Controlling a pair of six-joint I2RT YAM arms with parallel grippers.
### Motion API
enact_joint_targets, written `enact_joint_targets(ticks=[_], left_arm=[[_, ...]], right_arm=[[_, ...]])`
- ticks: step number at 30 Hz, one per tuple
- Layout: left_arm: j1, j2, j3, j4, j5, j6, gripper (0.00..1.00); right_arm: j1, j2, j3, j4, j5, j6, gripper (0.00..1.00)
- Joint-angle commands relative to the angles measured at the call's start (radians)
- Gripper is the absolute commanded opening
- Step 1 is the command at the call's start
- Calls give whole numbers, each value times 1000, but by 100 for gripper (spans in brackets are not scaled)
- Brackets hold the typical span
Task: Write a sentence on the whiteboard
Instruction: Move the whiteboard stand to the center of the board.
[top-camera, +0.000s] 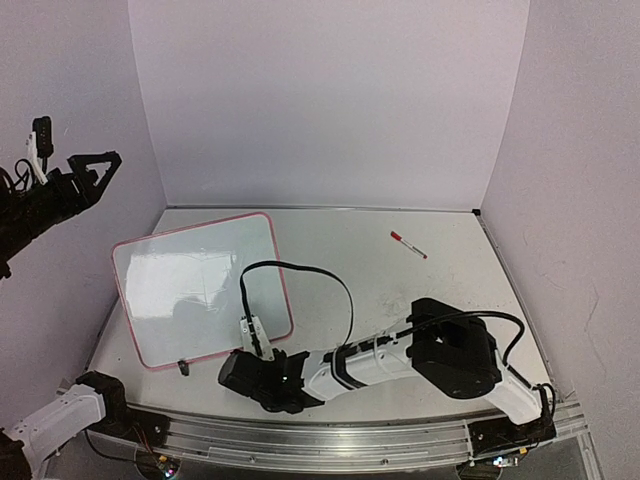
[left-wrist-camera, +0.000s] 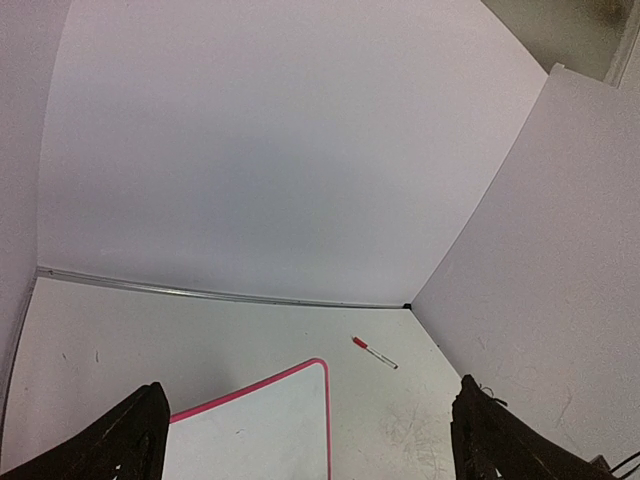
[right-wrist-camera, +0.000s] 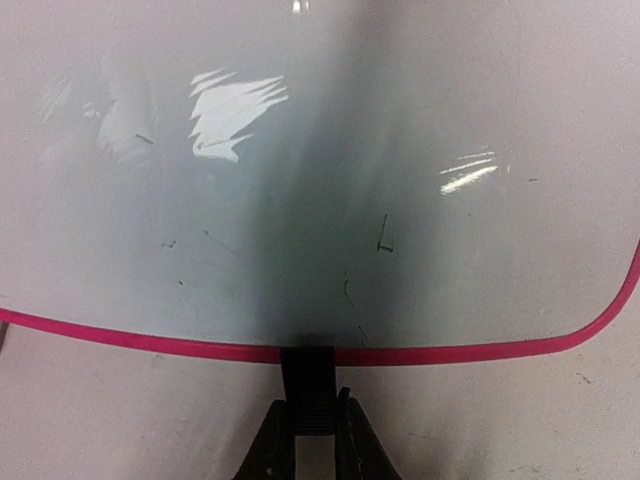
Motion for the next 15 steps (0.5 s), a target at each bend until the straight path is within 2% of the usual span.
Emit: enact_joint_targets(ticks=[1,7,15], left_arm=[[1,29,-16,39,-27,16,99],[2,57,-54,77,-41,15,99],[2,128,-140,180,-46,6,99]], right_arm=[[-56,-115,-172,-58,65,10,0],[-105,-272,-423,59,42,-39,0],[-213,-484,-660,98,-39,-119,0]])
